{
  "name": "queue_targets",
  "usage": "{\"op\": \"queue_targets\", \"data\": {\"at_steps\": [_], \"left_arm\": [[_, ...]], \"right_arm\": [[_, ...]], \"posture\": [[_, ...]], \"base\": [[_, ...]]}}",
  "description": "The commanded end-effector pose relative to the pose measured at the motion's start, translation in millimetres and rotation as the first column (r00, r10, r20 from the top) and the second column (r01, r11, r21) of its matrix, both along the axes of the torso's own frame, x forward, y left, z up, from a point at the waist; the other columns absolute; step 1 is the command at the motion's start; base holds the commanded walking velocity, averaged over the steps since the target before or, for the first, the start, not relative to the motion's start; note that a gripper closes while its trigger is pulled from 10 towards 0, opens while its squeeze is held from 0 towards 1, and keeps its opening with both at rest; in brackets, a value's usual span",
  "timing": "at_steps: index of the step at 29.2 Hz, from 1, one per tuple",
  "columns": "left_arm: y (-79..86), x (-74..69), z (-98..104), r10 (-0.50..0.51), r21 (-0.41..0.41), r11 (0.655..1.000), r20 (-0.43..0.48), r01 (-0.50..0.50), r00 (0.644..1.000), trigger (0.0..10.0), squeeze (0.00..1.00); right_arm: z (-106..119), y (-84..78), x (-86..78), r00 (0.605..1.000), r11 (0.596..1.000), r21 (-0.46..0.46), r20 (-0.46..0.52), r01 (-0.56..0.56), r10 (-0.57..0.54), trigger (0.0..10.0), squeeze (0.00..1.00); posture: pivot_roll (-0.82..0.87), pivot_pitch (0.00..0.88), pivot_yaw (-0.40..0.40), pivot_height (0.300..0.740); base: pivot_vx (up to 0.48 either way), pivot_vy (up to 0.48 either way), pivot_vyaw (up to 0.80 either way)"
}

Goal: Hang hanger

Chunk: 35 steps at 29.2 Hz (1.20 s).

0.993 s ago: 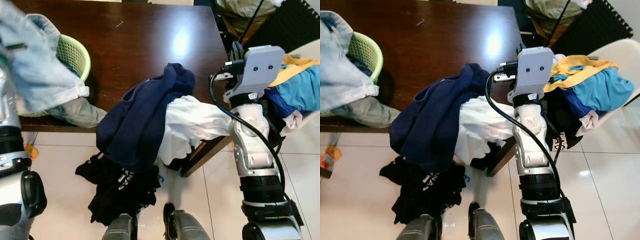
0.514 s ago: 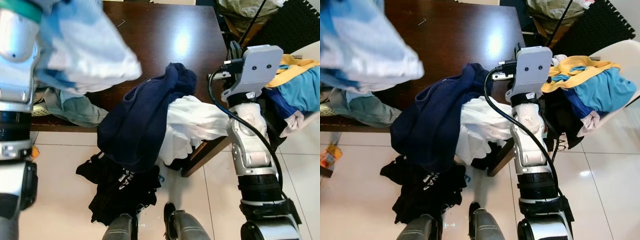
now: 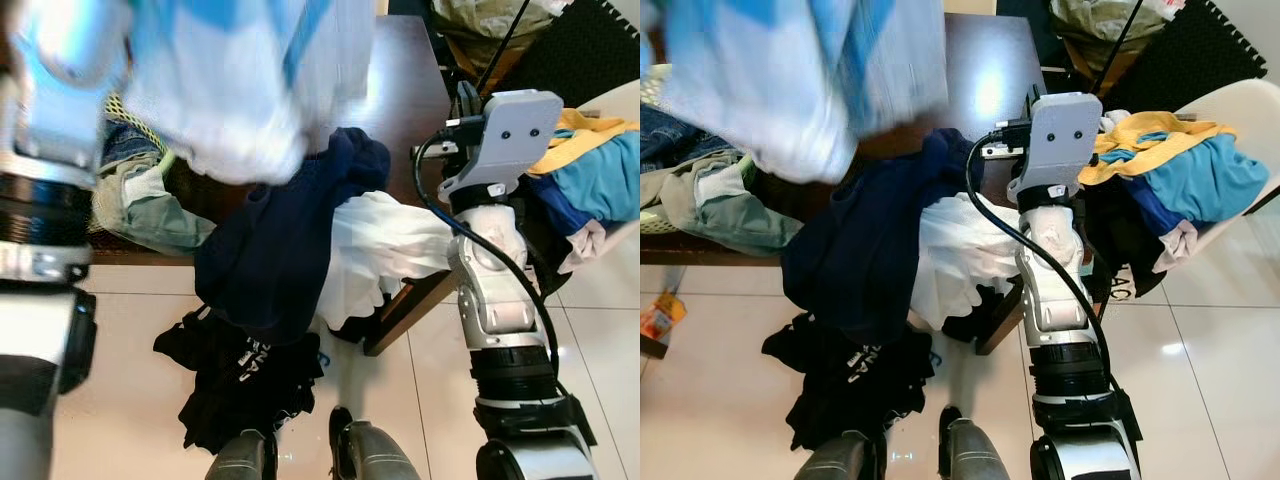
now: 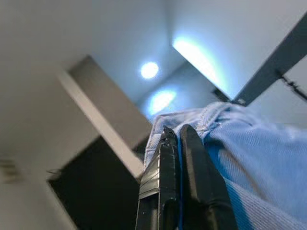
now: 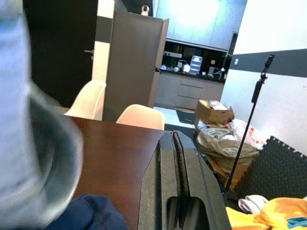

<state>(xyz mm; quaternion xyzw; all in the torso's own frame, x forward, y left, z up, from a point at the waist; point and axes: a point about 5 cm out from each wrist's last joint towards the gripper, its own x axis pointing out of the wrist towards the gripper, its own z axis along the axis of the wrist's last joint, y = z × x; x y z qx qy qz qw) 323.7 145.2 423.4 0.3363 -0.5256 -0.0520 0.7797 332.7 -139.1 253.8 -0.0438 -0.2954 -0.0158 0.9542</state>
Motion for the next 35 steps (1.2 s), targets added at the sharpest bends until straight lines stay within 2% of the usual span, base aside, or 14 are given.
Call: {"op": "queue_targets", "data": {"at_steps": [1, 4, 8, 11, 18, 19, 21, 22, 23, 24, 26, 32, 33, 35], "left_arm": [[0.8, -23.2, 30, -0.291, -0.127, 0.949, 0.001, 0.289, 0.957, 10.0, 0.0], [0.0, -28.2, 35, -0.402, -0.144, 0.908, -0.027, 0.394, 0.915, 10.0, 0.0], [2.2, -49.4, 41, -0.711, -0.14, 0.703, -0.127, 0.697, 0.691, 10.0, 0.0], [3.2, -53.1, 40, -0.759, -0.14, 0.65, -0.15, 0.747, 0.633, 10.0, 0.0], [11.6, -63.4, 37, -0.877, -0.162, 0.471, -0.191, 0.867, 0.44, 10.0, 0.0], [15.5, -65.0, 38, -0.893, -0.174, 0.441, -0.185, 0.88, 0.411, 10.0, 0.0], [15.5, -65.0, 38, -0.893, -0.174, 0.441, -0.185, 0.88, 0.411, 10.0, 0.0], [21.4, -67.4, 40, -0.913, -0.194, 0.398, -0.178, 0.897, 0.367, 10.0, 0.0], [26.9, -70.1, 42, -0.929, -0.206, 0.36, -0.172, 0.91, 0.329, 10.0, 0.0], [26.9, -70.1, 42, -0.929, -0.206, 0.36, -0.172, 0.91, 0.329, 10.0, 0.0], [36.9, -74.0, 46, -0.948, -0.221, 0.307, -0.157, 0.926, 0.277, 10.0, 0.0], [43.0, -77.0, 48, -0.952, -0.212, 0.298, -0.145, 0.931, 0.271, 10.0, 0.0], [47.1, -78.9, 49, -0.953, -0.207, 0.296, -0.134, 0.933, 0.273, 10.0, 0.0], [52.1, -80.5, 51, -0.953, -0.205, 0.296, -0.121, 0.933, 0.276, 10.0, 0.0]], "right_arm": [[-8, -0.9, 1.5, 0.996, 0.993, 0.084, -0.044, -0.077, 0.081, 10.0, 0.0], [-10, 0.8, 3.1, 0.988, 0.981, 0.146, -0.059, -0.131, 0.14, 10.0, 0.0], [-15, 2.5, -0.1, 0.897, 0.86, 0.322, -0.062, -0.396, 0.437, 10.0, 0.0], [-16, 2.4, -3.8, 0.857, 0.811, 0.356, -0.05, -0.465, 0.513, 10.0, 0.0], [-12, -0.7, -18.8, 0.704, 0.556, 0.523, 0.125, -0.646, 0.699, 10.0, 0.0], [-10, -0.9, -22.7, 0.667, 0.49, 0.546, 0.184, -0.68, 0.722, 10.0, 0.61], [-10, -0.9, -22.7, 0.667, 0.49, 0.546, 0.184, -0.68, 0.722, 10.0, 0.61], [-7, -3.1, -26.9, 0.618, 0.407, 0.563, 0.252, -0.719, 0.744, 10.0, 1.0], [-5, -7.0, -33.7, 0.549, 0.31, 0.559, 0.328, -0.769, 0.769, 10.0, 1.0], [-5, -7.0, -33.7, 0.549, 0.31, 0.559, 0.328, -0.769, 0.769, 10.0, 1.0], [-4, -18.2, -53.7, 0.379, 0.142, 0.487, 0.431, -0.862, 0.819, 10.0, 1.0], [-4, -21.2, -62.4, 0.319, 0.086, 0.466, 0.448, -0.881, 0.835, 10.0, 1.0], [-2, -20.7, -66.2, 0.296, 0.068, 0.455, 0.452, -0.888, 0.841, 10.0, 0.0], [2, -17.9, -70.5, 0.266, 0.053, 0.432, 0.452, -0.901, 0.851, 10.0, 0.0]], "posture": [[0.05, 0.08, 0.007, 0.74], [0.05, 0.079, 0.007, 0.74], [0.04, 0.078, 0.008, 0.74], [0.04, 0.079, 0.008, 0.74], [0.04, 0.082, 0.009, 0.74], [0.04, 0.085, 0.009, 0.74], [0.04, 0.085, 0.009, 0.74], [0.04, 0.085, 0.009, 0.74], [0.04, 0.088, 0.007, 0.74], [0.04, 0.088, 0.007, 0.74], [0.03, 0.092, 0.006, 0.74], [0.02, 0.097, 0.006, 0.74], [0.02, 0.098, 0.008, 0.74], [0.02, 0.099, 0.009, 0.74]], "base": [[0.0, 0.0, 0.0], [0.0, 0.0, 0.0], [0.0, 0.0, 0.0], [0.0, 0.0, 0.0], [0.0, 0.0, 0.0], [0.0, 0.0, 0.0], [0.0, 0.0, 0.0], [0.0, 0.0, 0.0], [0.0, 0.0, 0.0], [0.0, 0.0, 0.0], [0.0, 0.0, 0.0], [0.0, 0.0, 0.0], [0.0, 0.0, 0.0], [0.0, 0.0, 0.0]]}}
